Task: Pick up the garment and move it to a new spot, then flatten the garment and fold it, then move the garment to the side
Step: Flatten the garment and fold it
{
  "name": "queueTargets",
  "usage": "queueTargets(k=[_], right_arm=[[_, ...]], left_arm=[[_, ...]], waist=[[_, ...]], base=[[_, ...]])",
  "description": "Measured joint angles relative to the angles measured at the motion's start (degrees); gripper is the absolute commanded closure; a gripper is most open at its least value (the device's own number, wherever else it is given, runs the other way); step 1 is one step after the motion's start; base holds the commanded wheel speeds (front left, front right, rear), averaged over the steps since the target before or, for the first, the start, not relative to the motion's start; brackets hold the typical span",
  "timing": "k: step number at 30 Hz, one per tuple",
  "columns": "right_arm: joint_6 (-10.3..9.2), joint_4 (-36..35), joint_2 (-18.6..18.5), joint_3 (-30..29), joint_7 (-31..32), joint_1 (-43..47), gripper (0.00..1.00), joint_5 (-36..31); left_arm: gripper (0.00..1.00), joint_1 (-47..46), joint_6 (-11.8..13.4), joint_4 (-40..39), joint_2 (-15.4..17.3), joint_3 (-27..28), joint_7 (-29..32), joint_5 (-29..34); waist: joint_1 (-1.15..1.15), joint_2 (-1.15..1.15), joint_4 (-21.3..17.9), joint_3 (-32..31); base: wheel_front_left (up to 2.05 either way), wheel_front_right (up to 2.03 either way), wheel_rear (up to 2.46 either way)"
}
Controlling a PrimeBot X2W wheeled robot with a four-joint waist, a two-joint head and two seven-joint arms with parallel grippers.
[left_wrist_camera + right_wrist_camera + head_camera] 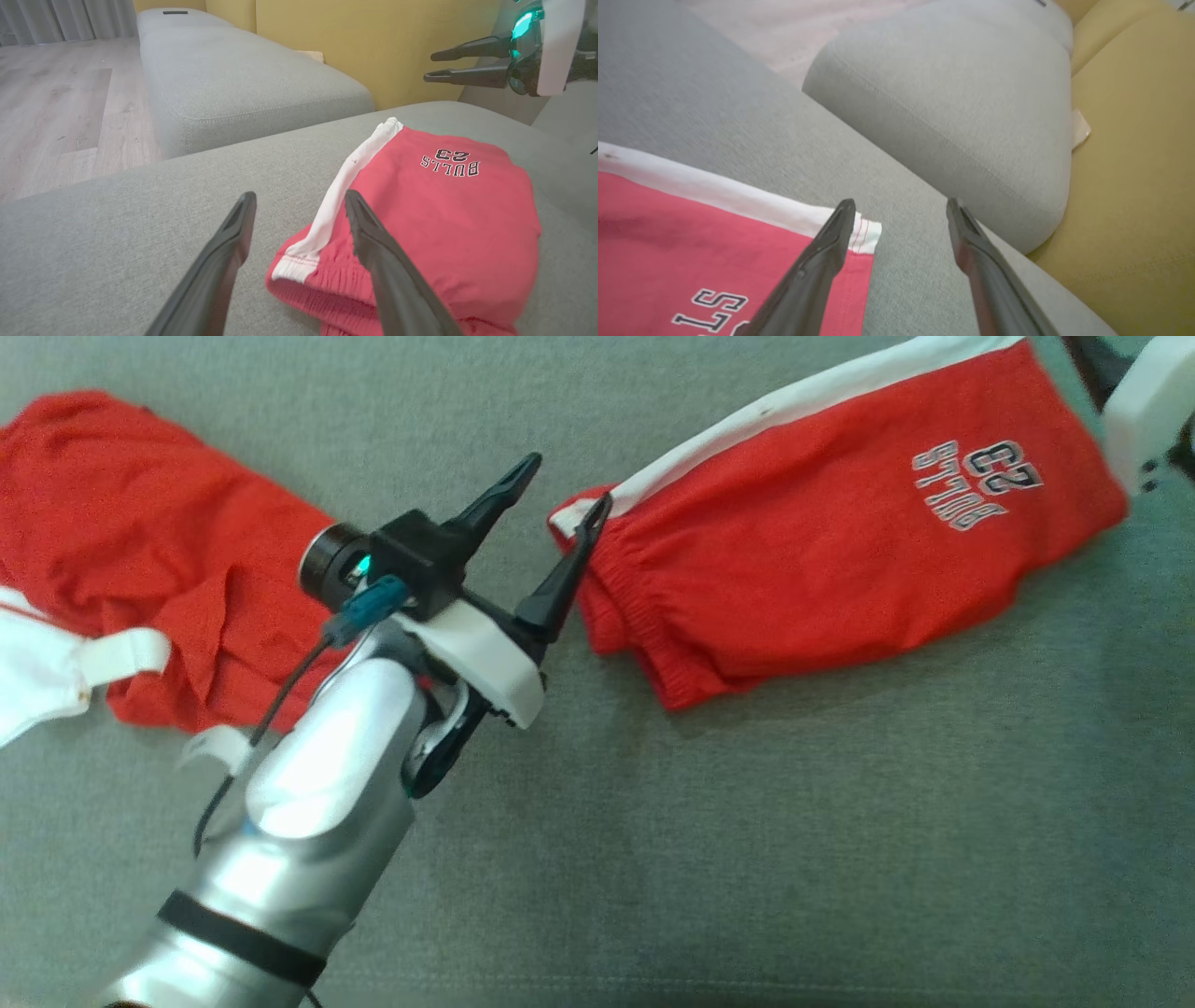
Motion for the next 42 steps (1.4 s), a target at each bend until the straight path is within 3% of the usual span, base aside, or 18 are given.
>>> queueTargets(k=[8,11,18,23,33,42], right_arm=[[0.0,-0.01,4.92,-6.36,-12.68,6.0,0.0,1.66],[0.0,-0.31,6.99,-9.59,-14.79,8.64,0.0,1.81],[0.0,-3.88,14.14,-25.98,-16.86,19.25,0.0,-1.58],[0.0,-9.31,19.75,-38.98,-16.93,31.73,0.0,-8.36],[0.0,-17.92,32.26,-57.31,-16.52,53.59,0.0,-20.92],[0.0,-24.04,34.06,-61.68,-13.77,59.06,0.0,-22.06]], left_arm=[[0.0,5.26,2.61,-2.71,1.55,4.61,-0.07,-1.35],[0.0,7.34,3.72,-4.63,2.02,5.94,-0.07,-0.86],[0.0,15.56,6.64,-8.12,1.15,12.01,-0.07,-0.91],[0.0,21.08,8.11,-10.38,-0.73,15.75,-0.07,-0.7],[0.0,31.37,6.95,-13.51,-4.42,22.08,-0.07,4.09],[0.0,36.27,3.89,-15.36,-5.59,23.87,-0.07,6.34]], waist=[[0.0,0.0,-2.83,-5.71],[0.0,0.0,-4.21,-8.05],[0.0,0.0,-7.86,-13.88],[-0.01,0.0,-9.64,-17.32],[-0.01,0.0,-11.22,-21.34],[-0.01,0.0,-10.26,-21.9]], base=[[0.0,0.0,0.0],[0.0,0.0,0.0],[0.0,0.0,0.0],[0.0,0.0,0.0],[0.0,0.0,0.0],[0.0,0.0,0.0]])
